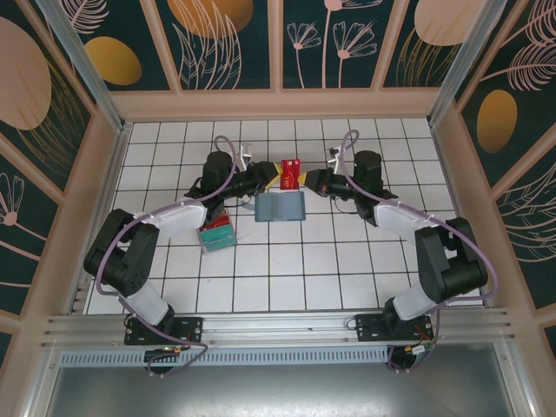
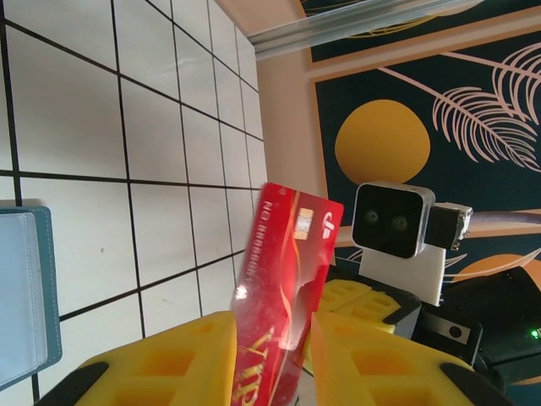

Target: Take the credit cards out of the card holder

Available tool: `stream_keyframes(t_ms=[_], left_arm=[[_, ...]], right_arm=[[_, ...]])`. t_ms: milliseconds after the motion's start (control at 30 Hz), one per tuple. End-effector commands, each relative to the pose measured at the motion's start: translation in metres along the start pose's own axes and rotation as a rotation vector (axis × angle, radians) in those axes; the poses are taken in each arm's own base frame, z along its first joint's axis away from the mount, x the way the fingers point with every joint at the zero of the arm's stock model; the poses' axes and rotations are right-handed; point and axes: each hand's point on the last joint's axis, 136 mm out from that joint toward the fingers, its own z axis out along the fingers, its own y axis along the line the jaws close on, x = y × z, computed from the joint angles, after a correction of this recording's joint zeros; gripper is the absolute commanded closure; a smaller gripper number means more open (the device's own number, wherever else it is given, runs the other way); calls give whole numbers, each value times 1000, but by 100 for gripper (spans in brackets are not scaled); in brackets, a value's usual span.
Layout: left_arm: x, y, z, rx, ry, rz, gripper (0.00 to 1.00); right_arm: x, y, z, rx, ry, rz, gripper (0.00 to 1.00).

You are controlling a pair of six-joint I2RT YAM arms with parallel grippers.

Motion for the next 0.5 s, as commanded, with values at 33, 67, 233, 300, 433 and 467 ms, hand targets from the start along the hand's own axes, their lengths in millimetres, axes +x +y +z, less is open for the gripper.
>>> stream_keyframes(t_ms=[33,67,233,300,433,467], left_arm=[[0,-2,-2,20,6,14,69],[0,-2,-2,20,4,15,69],[1,-10,-2,54,14,26,71],[2,-15,-2,76,21,32,71],[2,-17,-2,84,24,37,79],[2,-17,-2,87,26,39,81]], right_arm=[[-3,20,-3,-85,-2,-37,100],[-3,21,-3,-85,-3,-38,100],[-1,20,-2,-98,7,-28,100],[0,20,-1,-102,11,-28,100],[1,18,1,-100,19,-23,100],[2,17,2,-101,24,-21,100]])
